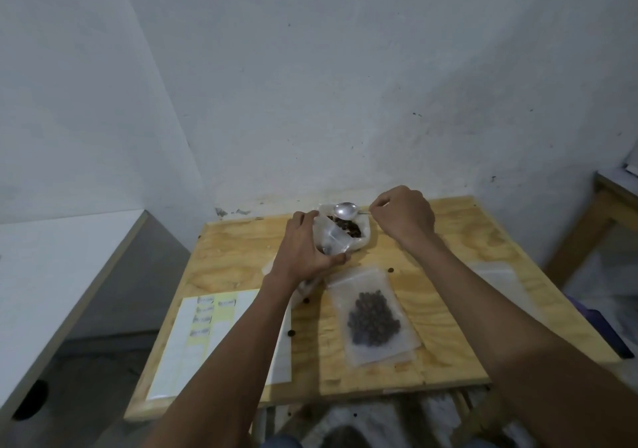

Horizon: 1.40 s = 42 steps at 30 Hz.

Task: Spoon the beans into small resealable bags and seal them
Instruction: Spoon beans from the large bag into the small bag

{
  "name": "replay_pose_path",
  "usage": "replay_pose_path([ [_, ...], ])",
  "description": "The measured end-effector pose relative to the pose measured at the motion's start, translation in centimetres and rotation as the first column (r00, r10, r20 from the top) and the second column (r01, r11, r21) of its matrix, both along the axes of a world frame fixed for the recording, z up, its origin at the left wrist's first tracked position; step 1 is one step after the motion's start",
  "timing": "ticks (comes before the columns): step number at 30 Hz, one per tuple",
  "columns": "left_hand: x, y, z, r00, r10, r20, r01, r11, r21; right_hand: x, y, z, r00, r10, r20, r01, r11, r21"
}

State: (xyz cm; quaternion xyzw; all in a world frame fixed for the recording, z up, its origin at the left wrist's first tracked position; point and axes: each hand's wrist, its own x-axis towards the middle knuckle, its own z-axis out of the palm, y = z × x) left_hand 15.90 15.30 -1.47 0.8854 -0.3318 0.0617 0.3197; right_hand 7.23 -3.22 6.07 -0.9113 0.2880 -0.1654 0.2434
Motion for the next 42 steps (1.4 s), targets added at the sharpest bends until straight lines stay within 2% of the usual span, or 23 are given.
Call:
replay_pose_path([
  [3,-0.3,0.0,-0.1,1.0,-0.026,-0.007,0.026,1.0,-0.013,-0.3,-0.2,-0.9,0.996,-0.035,-0.088,0.023,0.991,-0.13],
  [7,-0.6,-0.6,0.0,0.997,-0.064,-0.049,0.063,0.998,-0.026,-0.4,0.3,-2.2,0.987,0.023,-0.16,-0.053,0.98,-0.191],
  [10,-0.6,-1.0,-0.1,0.995,-0.078,-0.06,0.075,0.996,-0.048,-0.4,0.6,-2.9,0.985,0.056,-0.162,-0.078,0.988,-0.131],
  [16,-0.3,-1.3,-0.2,0.995,-0.07,-0.07,0.063,0.994,-0.091,0.3,-0.6,-3.9,0.988,0.05,-0.148,-0.034,0.994,0.108],
  [25,-0.5,-1.6,-0.2,0.993,-0.076,-0.095,0.065,0.992,-0.111,0.7,-0.1,-5.1,0.994,-0.001,-0.108,0.044,0.915,0.4],
  [42,-0.4,0.0,0.4,0.998,-0.055,-0.027,0.054,0.998,-0.039,-0.7,-1.2,0.3,0.998,-0.044,-0.04,0.054,0.948,0.312],
])
